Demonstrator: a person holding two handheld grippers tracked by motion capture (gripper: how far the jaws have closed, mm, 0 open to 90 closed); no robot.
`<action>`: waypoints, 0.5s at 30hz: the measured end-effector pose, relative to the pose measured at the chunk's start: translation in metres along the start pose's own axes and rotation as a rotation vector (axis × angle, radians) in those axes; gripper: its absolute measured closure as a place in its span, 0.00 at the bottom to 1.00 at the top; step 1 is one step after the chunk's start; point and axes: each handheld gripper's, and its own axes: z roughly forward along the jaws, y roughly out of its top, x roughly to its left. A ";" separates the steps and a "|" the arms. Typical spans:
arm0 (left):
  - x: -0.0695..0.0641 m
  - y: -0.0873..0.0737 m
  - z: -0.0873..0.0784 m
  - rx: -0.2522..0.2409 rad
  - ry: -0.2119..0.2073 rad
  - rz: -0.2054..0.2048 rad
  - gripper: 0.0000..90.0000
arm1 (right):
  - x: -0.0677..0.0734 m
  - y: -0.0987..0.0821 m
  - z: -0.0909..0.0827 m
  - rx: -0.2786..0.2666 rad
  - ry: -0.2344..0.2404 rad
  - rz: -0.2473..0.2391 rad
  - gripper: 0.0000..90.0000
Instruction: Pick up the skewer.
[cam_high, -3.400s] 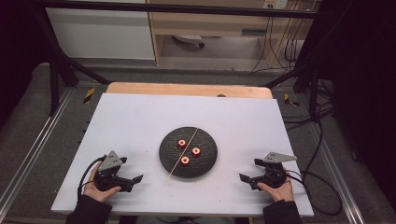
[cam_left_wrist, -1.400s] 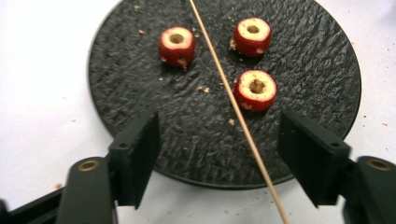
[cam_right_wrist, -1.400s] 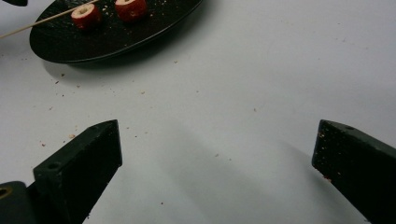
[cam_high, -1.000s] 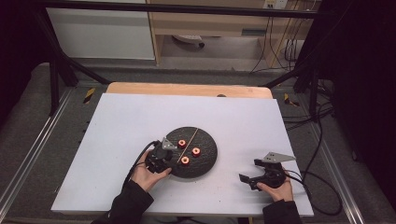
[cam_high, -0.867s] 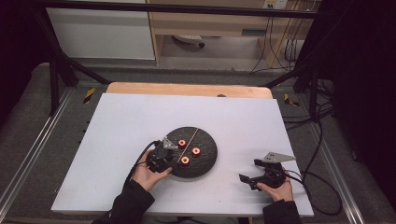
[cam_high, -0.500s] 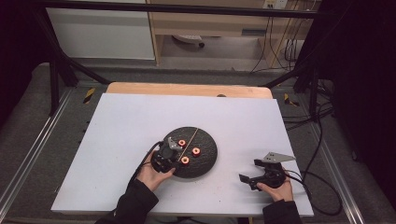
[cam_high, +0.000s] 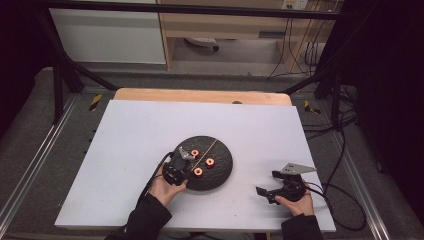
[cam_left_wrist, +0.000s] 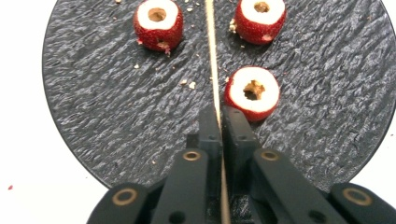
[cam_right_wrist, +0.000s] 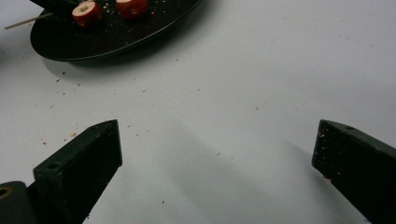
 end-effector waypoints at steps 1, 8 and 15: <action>0.000 0.000 0.000 -0.003 0.001 -0.005 0.97 | 0.000 0.000 0.000 0.000 0.000 -0.001 0.02; 0.005 -0.005 -0.006 -0.036 0.001 -0.012 0.98 | 0.000 0.000 0.000 -0.003 -0.003 0.001 0.03; 0.015 -0.012 -0.020 -0.090 -0.014 0.002 0.98 | 0.000 0.000 -0.001 -0.007 -0.011 -0.006 0.02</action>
